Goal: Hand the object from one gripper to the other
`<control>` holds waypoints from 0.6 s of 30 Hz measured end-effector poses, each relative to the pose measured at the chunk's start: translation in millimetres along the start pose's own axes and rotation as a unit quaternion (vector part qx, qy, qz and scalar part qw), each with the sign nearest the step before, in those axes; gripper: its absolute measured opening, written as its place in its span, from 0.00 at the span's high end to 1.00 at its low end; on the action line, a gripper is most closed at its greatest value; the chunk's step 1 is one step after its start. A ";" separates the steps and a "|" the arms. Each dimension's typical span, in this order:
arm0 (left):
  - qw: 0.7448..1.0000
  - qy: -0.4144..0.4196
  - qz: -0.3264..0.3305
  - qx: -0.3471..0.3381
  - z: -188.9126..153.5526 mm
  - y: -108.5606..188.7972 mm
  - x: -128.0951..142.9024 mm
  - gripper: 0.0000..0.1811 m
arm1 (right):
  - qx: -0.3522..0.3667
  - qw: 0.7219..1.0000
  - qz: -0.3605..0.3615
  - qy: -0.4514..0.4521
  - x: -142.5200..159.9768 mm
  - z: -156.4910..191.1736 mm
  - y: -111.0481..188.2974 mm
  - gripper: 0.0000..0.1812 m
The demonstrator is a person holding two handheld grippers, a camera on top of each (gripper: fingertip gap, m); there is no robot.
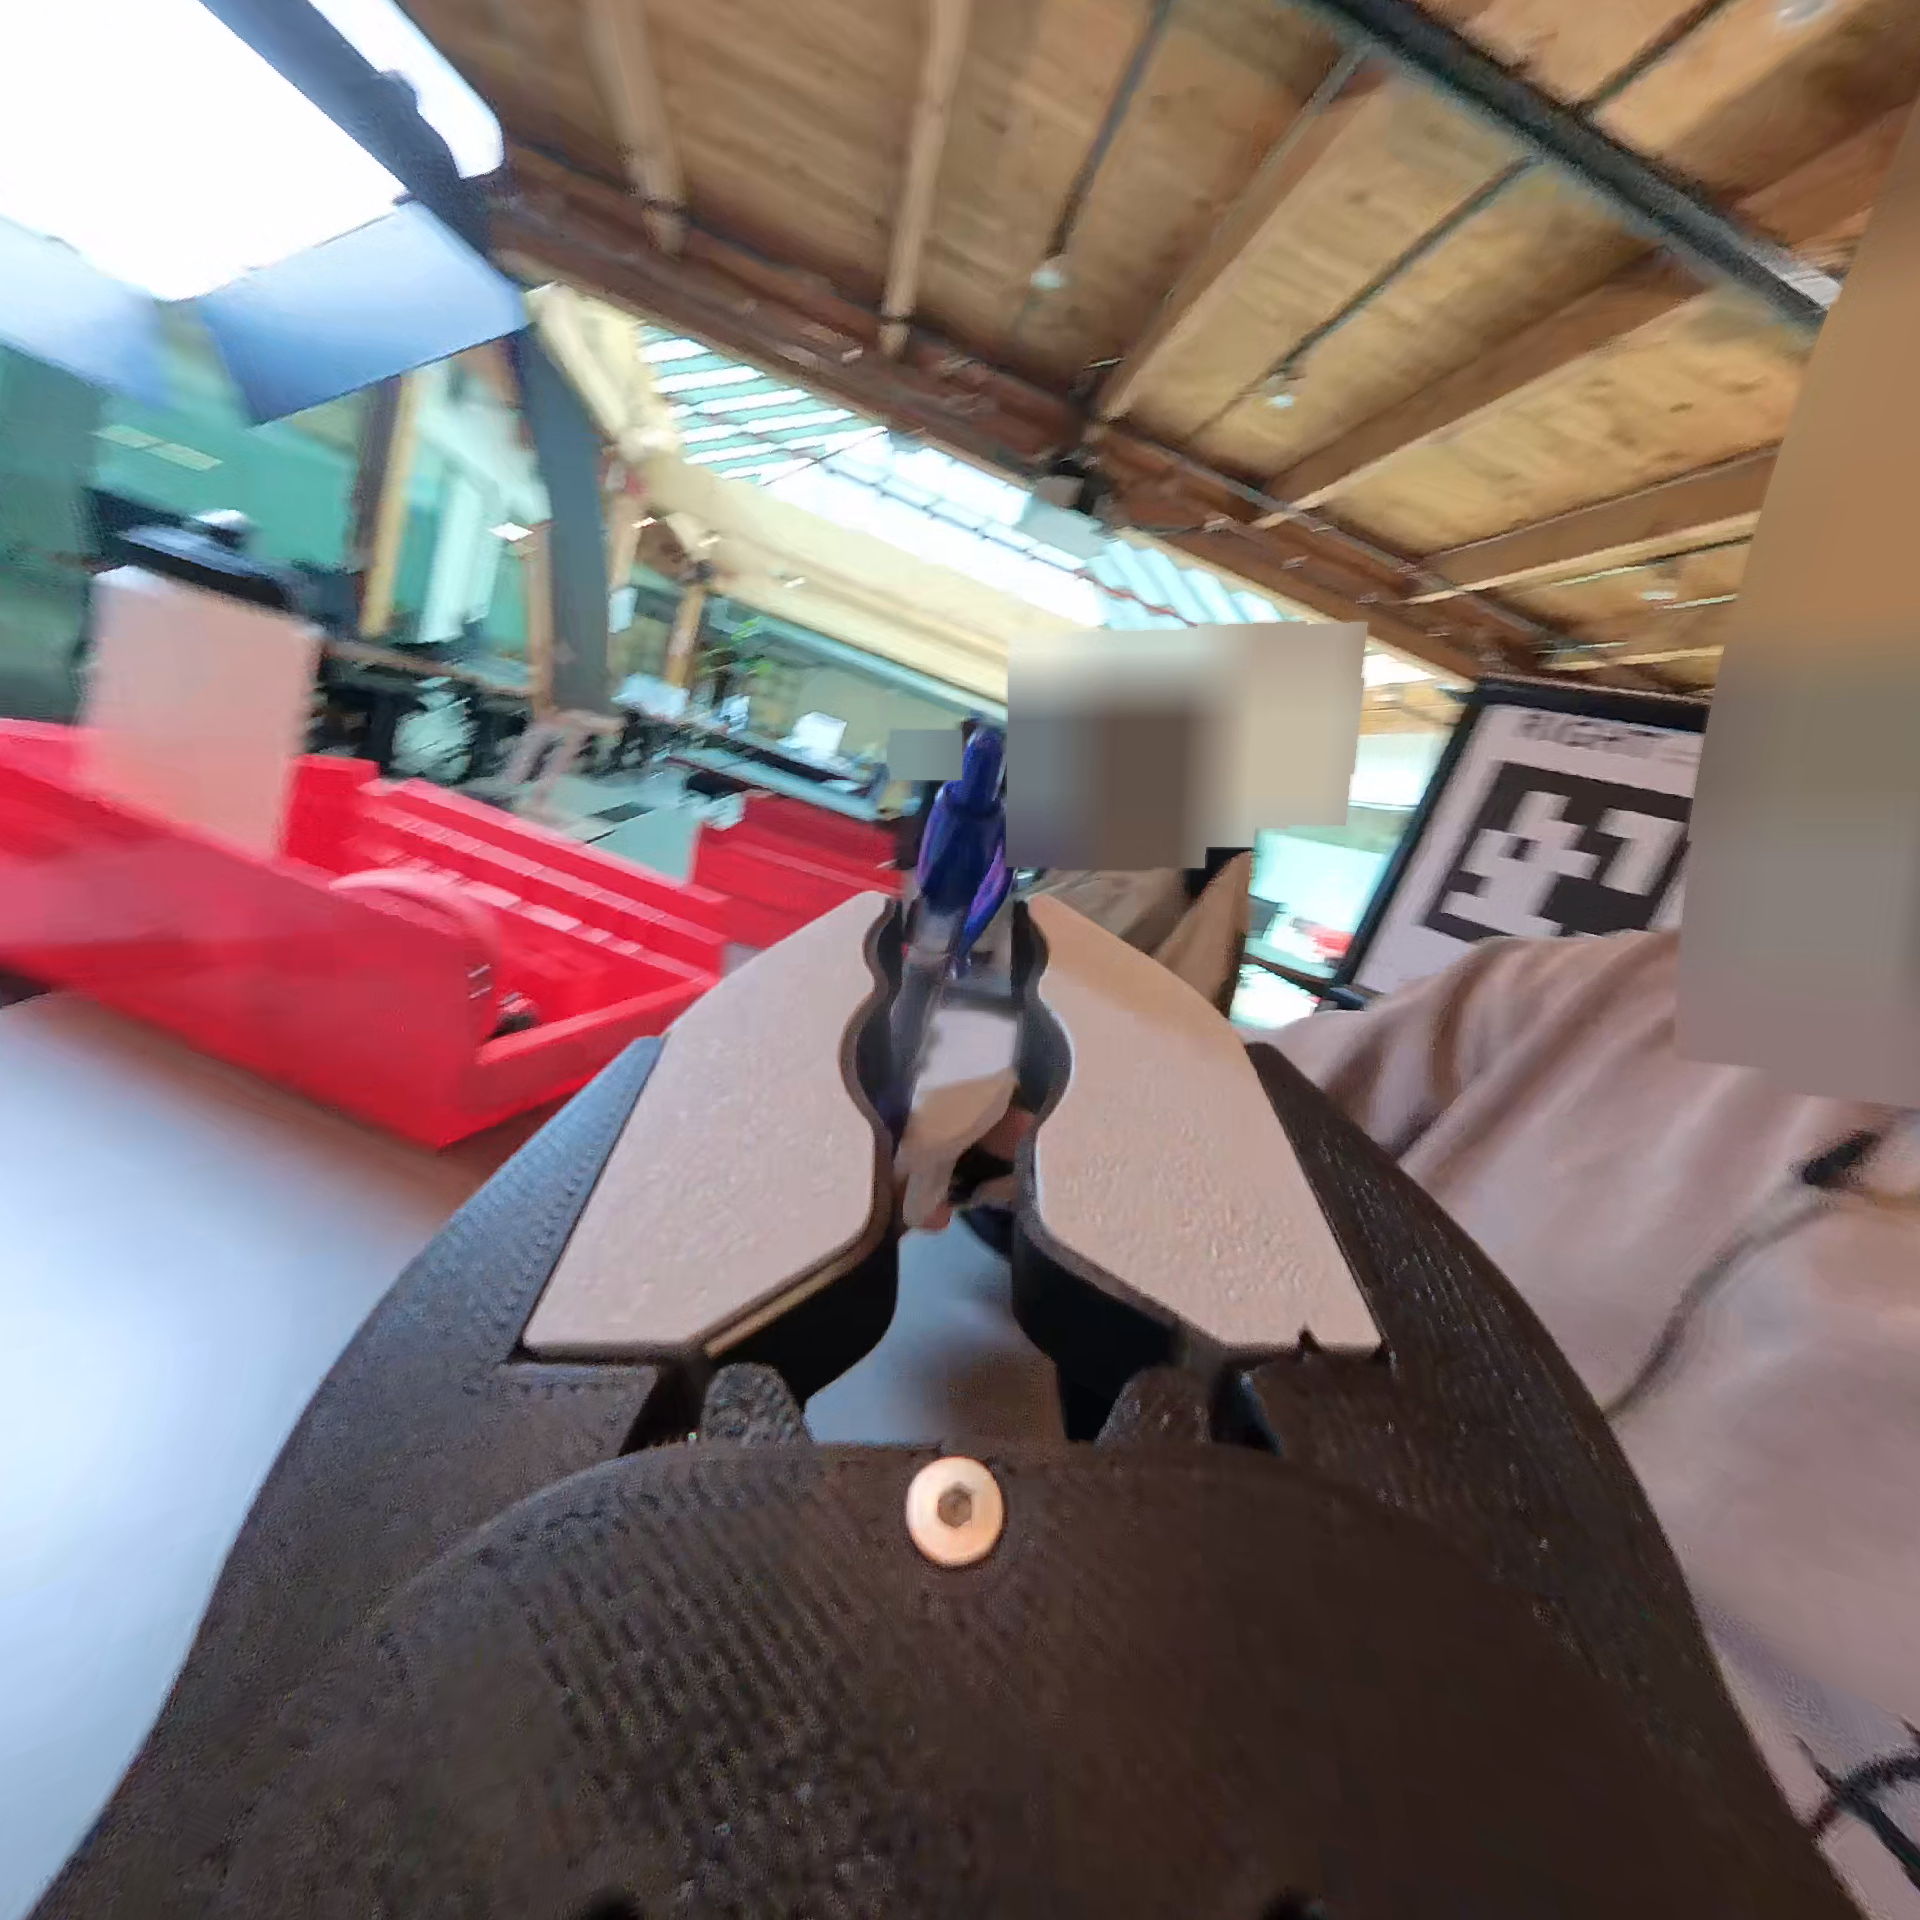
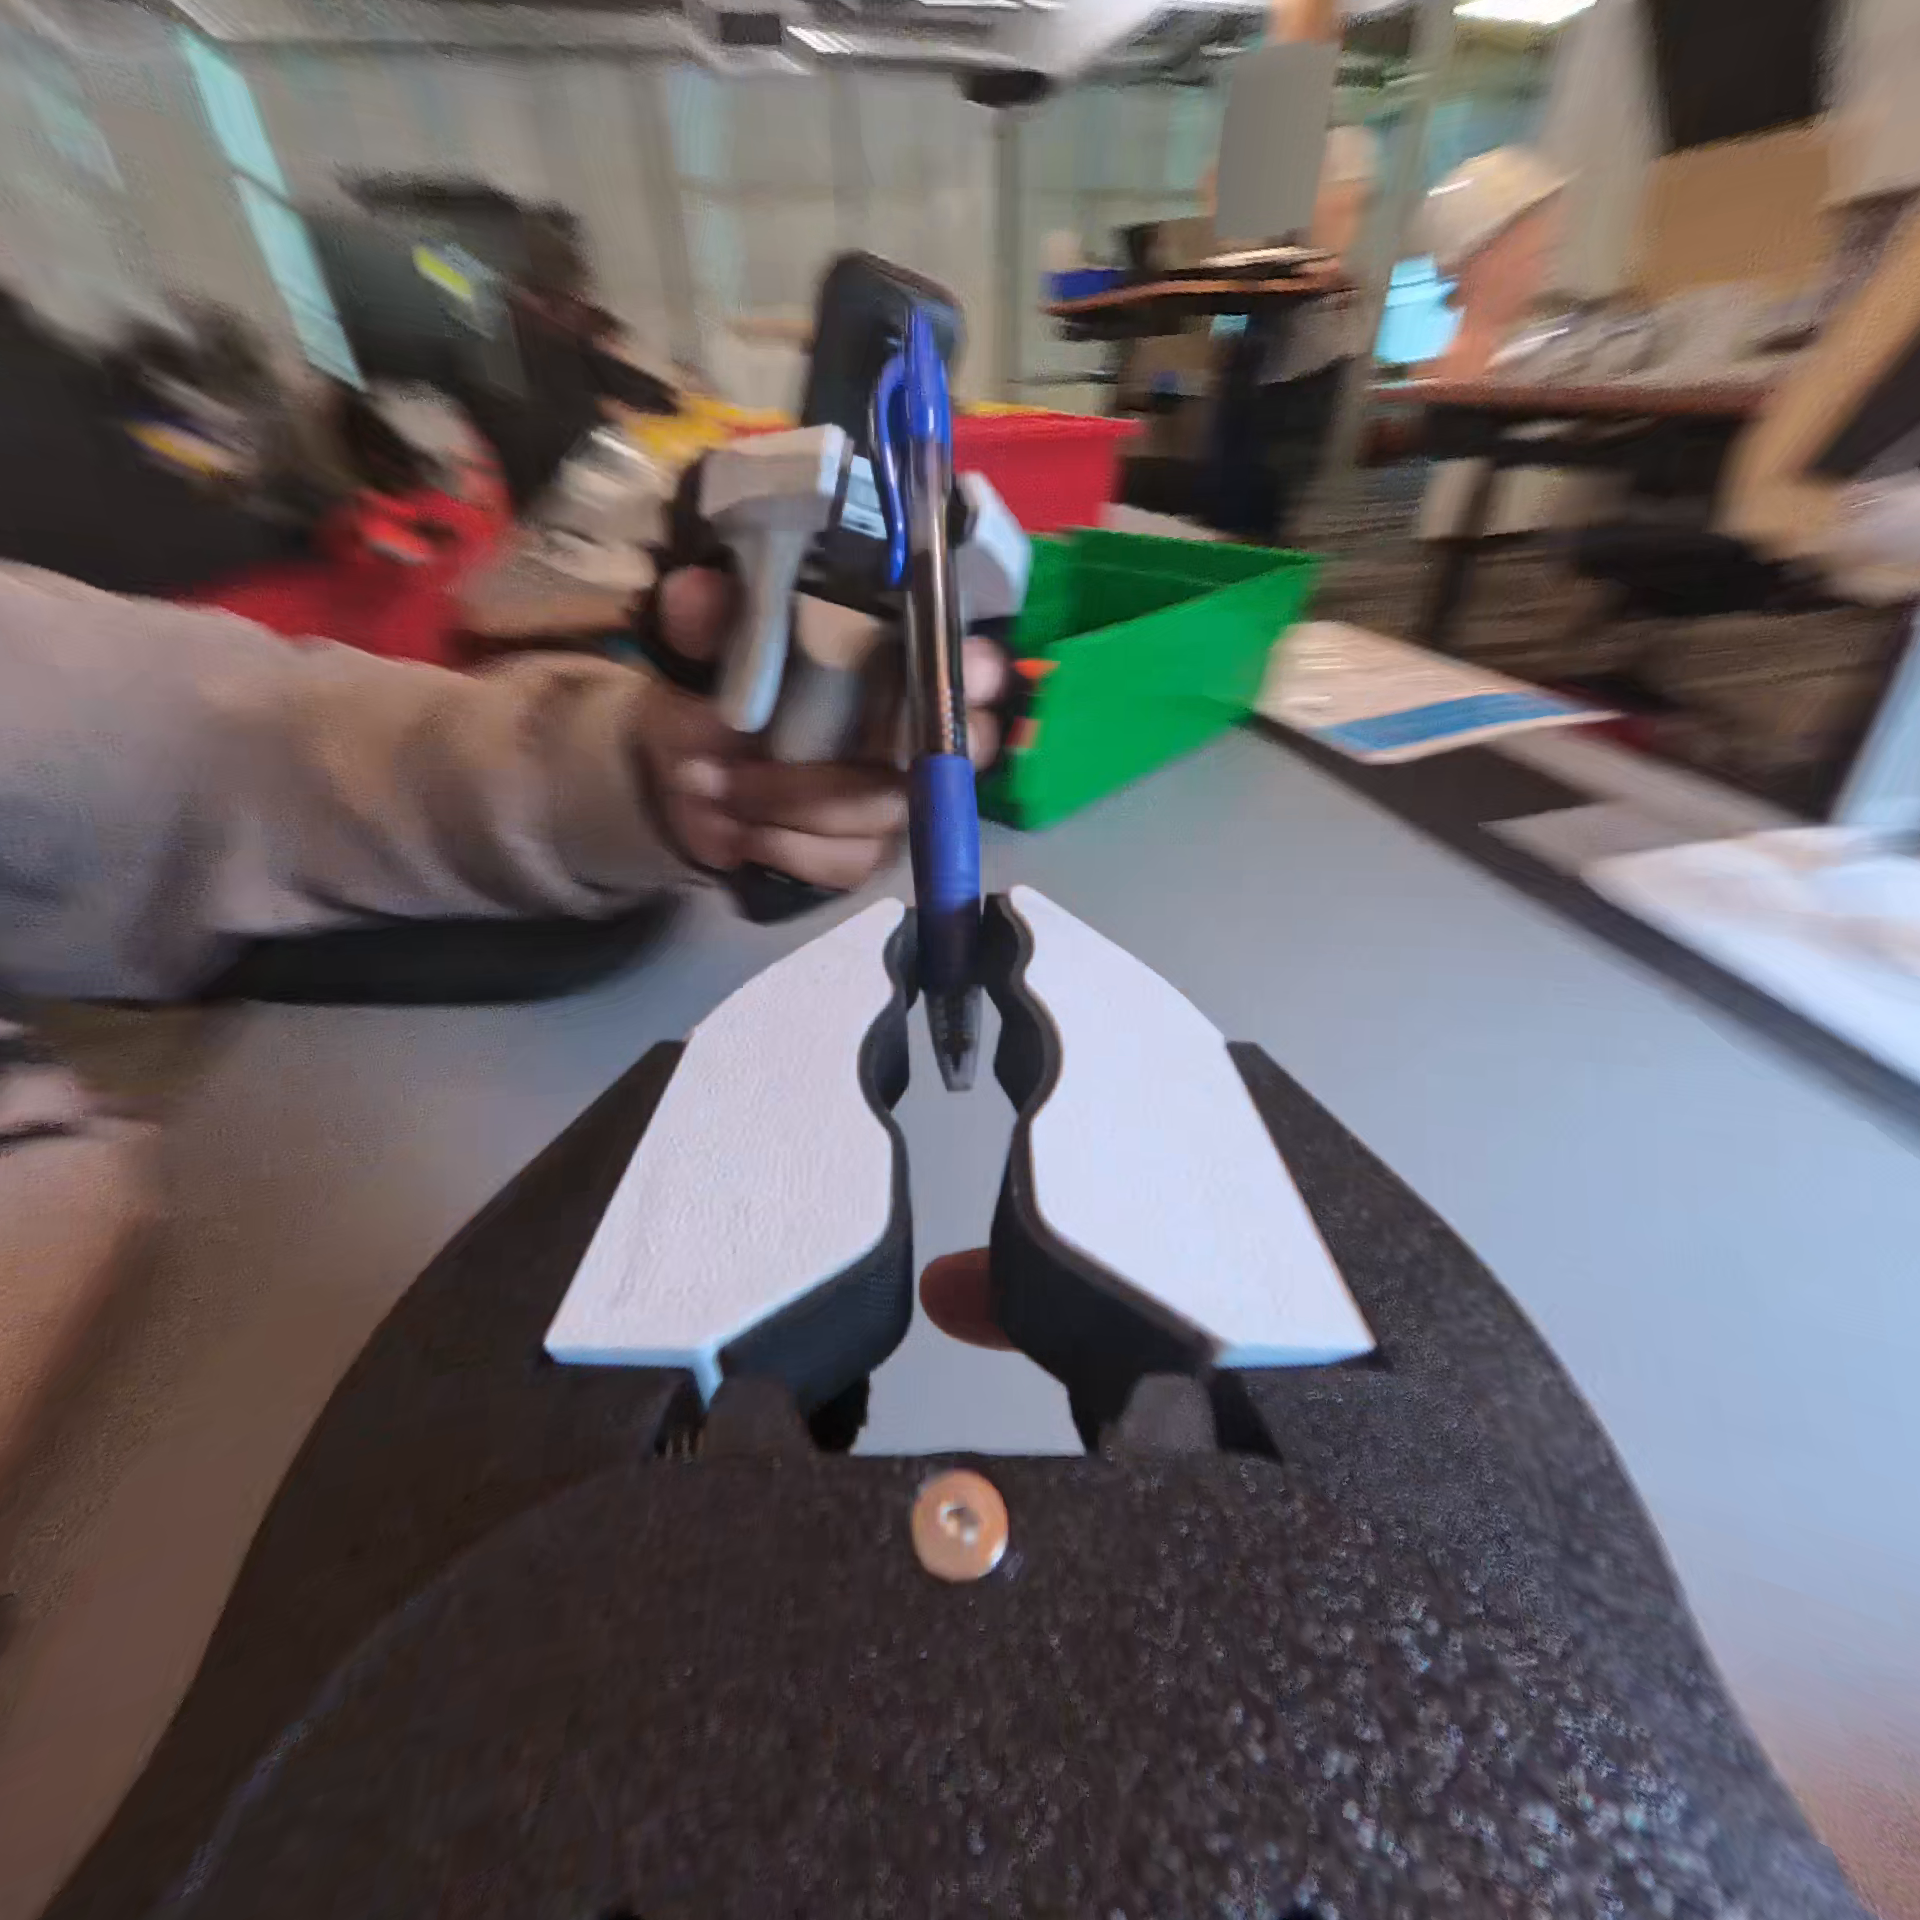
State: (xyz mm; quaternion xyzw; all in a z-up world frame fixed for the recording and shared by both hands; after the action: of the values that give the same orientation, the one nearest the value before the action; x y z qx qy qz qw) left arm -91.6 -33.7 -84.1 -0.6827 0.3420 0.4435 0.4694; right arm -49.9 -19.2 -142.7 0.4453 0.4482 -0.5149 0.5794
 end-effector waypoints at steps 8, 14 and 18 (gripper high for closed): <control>0.976 0.128 0.075 -0.161 56.3 10.9 50.2 0.85 | 0.362 0.875 0.018 0.319 -23.0 -75.8 40.2 0.94; 0.948 0.235 0.027 -0.213 67.5 7.1 66.7 0.81 | 0.399 0.728 0.106 0.548 -6.1 -57.0 8.6 0.94; 0.947 0.220 0.025 -0.232 77.6 15.2 61.7 0.89 | 0.356 0.703 0.126 0.602 12.7 -37.4 -17.5 0.94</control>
State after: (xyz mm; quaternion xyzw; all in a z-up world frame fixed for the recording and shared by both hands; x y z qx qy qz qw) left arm -104.2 31.5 -159.3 -0.8447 0.3413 0.3607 0.1998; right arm -68.7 13.5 -163.6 0.8861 0.4246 -0.1807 0.0437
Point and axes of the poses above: each gripper's, where its closed fingertips meet, y back along the fingers, x out of its underside, z = x × y across the jaws, the point moved 1 cm from there along y, back along the fingers, and after that the axes turned 11 degrees about -y, right-handed, at the moved point
